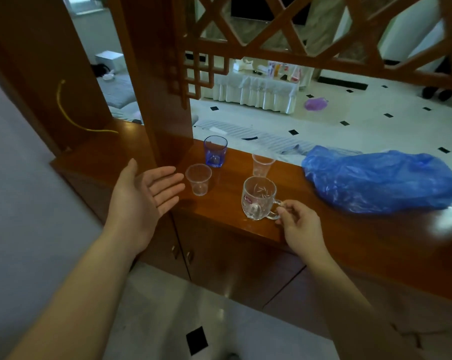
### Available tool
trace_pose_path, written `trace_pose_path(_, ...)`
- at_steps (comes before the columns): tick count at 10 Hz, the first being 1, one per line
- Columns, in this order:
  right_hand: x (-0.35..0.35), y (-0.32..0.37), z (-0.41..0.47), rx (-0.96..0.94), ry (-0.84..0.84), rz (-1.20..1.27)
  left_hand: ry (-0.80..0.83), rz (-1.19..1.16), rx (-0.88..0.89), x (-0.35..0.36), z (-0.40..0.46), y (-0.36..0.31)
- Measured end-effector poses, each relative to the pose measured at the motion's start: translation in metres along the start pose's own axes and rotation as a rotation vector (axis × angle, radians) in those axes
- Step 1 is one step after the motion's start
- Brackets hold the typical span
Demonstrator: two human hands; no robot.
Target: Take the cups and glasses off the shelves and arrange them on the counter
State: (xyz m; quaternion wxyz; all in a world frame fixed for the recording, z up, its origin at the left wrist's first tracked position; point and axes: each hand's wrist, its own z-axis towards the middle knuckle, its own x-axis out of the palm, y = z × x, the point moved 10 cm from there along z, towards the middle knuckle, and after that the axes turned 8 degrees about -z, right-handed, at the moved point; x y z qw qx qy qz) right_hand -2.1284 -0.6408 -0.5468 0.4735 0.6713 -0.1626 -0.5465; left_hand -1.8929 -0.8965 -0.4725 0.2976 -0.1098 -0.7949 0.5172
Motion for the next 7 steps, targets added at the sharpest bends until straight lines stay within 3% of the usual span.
trace_pose_path(4, 0.015, -0.008, 0.042, -0.066, 0.186, 0.091, -0.061, -0.023, 0.015, 0.025, 0.02, 0.016)
trace_pose_path(7, 0.014, -0.016, 0.046, -0.011, 0.167, 0.092, -0.072, 0.007, 0.047, 0.038, 0.032, 0.014)
